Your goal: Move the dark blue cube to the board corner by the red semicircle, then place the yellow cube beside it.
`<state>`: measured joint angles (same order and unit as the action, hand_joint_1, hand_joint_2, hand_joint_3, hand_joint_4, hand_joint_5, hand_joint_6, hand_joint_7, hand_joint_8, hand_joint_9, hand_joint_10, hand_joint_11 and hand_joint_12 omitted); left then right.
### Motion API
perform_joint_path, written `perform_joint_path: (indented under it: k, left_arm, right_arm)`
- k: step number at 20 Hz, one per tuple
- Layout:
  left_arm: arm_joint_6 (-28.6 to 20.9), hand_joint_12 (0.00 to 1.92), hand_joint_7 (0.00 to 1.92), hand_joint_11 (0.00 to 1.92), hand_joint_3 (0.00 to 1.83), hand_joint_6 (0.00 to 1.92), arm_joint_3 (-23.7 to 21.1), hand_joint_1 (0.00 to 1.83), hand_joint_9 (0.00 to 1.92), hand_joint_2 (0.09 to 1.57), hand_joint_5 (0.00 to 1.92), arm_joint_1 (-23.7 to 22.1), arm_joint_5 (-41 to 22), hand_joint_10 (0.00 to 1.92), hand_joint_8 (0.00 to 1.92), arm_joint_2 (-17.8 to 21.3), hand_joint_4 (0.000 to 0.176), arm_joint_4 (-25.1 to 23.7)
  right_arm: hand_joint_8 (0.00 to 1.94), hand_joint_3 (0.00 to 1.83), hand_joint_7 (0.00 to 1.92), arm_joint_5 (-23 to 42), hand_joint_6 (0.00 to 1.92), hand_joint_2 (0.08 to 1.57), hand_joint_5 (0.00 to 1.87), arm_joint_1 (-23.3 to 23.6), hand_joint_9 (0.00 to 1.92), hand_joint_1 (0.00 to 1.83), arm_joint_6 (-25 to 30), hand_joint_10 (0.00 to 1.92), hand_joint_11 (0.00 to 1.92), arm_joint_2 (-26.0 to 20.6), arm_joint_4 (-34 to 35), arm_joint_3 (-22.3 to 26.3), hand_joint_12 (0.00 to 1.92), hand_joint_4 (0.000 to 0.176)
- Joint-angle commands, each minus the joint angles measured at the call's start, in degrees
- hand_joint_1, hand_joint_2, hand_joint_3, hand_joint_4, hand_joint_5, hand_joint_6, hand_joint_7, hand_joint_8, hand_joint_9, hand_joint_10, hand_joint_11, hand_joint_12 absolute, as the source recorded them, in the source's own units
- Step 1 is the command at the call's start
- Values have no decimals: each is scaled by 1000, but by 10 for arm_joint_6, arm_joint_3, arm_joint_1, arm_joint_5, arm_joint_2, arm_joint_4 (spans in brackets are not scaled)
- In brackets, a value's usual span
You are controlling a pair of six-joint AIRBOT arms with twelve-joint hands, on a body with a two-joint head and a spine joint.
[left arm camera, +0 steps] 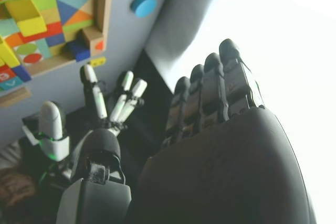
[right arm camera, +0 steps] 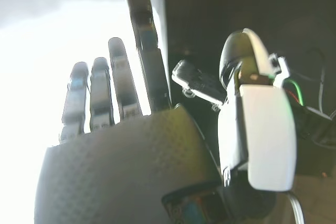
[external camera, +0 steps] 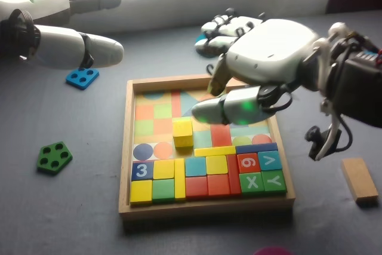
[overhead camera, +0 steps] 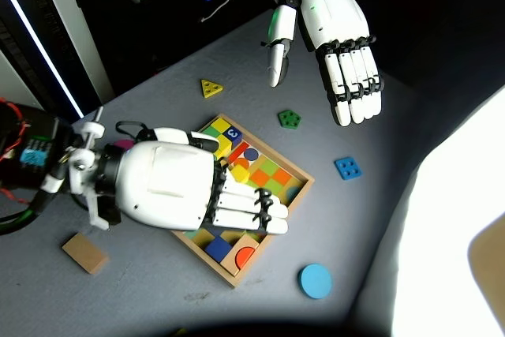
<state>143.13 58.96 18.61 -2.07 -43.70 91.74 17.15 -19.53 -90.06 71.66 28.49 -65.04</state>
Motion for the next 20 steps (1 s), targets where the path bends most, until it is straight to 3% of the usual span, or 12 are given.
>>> perform_joint_path:
  k: [1,7,20]
  left_arm:
    - [1,222,56,0,0,5,4,3,40,1265,55,-10,-4,4,4,0,0,-1]
    - [1,135,24,0,0,1,6,0,5,1268,17,-10,-4,1,0,0,0,-1]
    - [1,176,34,0,2,0,8,0,19,1270,27,-11,0,3,1,-1,0,-1]
  right_arm:
    - [0,6,177,53,7,1167,912,9,0,0,3,0,0,1,-13,2,0,0]
    - [4,2,188,61,9,1161,918,10,0,0,-1,0,0,34,-15,0,0,0]
    - [4,4,173,69,11,1170,928,-19,0,0,3,0,0,70,-15,-21,0,0]
